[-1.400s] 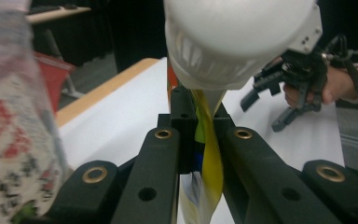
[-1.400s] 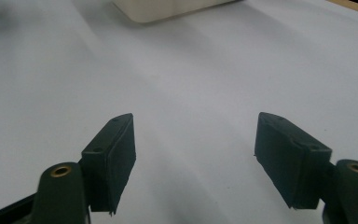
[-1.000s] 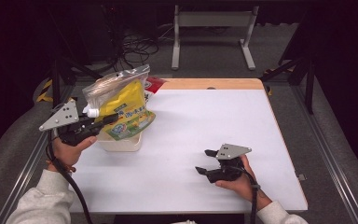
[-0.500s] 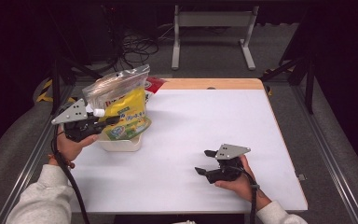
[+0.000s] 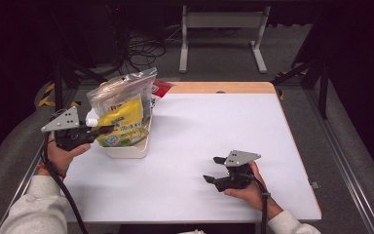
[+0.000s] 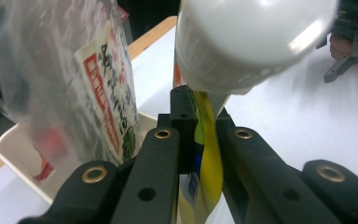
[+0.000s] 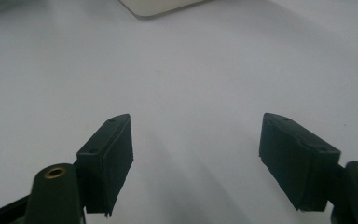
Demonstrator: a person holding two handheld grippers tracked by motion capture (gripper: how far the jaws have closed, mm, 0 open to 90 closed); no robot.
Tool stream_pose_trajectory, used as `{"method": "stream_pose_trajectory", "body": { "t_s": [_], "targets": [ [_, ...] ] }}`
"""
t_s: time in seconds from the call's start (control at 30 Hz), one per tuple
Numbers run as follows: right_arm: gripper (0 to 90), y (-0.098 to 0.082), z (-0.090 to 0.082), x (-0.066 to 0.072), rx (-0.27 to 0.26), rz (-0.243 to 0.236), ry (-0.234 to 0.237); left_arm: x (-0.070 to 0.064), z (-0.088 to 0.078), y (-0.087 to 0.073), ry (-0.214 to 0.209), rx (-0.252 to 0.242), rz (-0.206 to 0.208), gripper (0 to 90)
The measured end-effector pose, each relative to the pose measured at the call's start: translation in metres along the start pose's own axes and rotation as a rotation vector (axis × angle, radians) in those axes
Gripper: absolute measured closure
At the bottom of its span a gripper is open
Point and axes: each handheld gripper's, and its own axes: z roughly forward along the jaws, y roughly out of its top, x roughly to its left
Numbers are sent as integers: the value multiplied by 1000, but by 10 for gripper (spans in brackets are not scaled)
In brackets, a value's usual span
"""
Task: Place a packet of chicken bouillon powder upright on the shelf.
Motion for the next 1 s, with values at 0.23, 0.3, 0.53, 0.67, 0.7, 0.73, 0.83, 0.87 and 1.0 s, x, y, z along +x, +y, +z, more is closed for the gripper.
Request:
{"method": "stream_pose_trajectory", "body": {
  "t_s": [0.23, 0.3, 0.53, 0.67, 0.7, 0.73, 0.83, 0.87, 1.0],
  "targets": [
    [251, 0, 2, 0, 9, -1, 7, 2, -2, -3, 6, 9, -7, 868],
    [248, -1, 2, 1, 13, 0, 10, 4, -3, -3, 16, 11, -15, 867],
    [239, -1, 5, 1, 23, -3, 16, 9, -2, -10, 36, -38, -72, 804],
    [238, -1, 5, 1, 20, 4, 20, 10, -2, -12, 56, -73, -107, 766],
    [238, -1, 5, 1, 20, 5, 21, 10, -2, -12, 50, -80, -117, 759],
    [238, -1, 5, 1, 20, 8, 23, 9, -2, -12, 50, -83, -110, 774],
    [237, -1, 5, 1, 25, 7, 25, 8, -2, -10, 57, -81, -99, 811],
    [238, -1, 5, 1, 24, 7, 28, 8, -3, -9, 58, -75, -94, 827],
    [238, -2, 6, 0, 29, 13, 28, 5, -6, -5, 54, -43, -72, 852]
  ]
}}
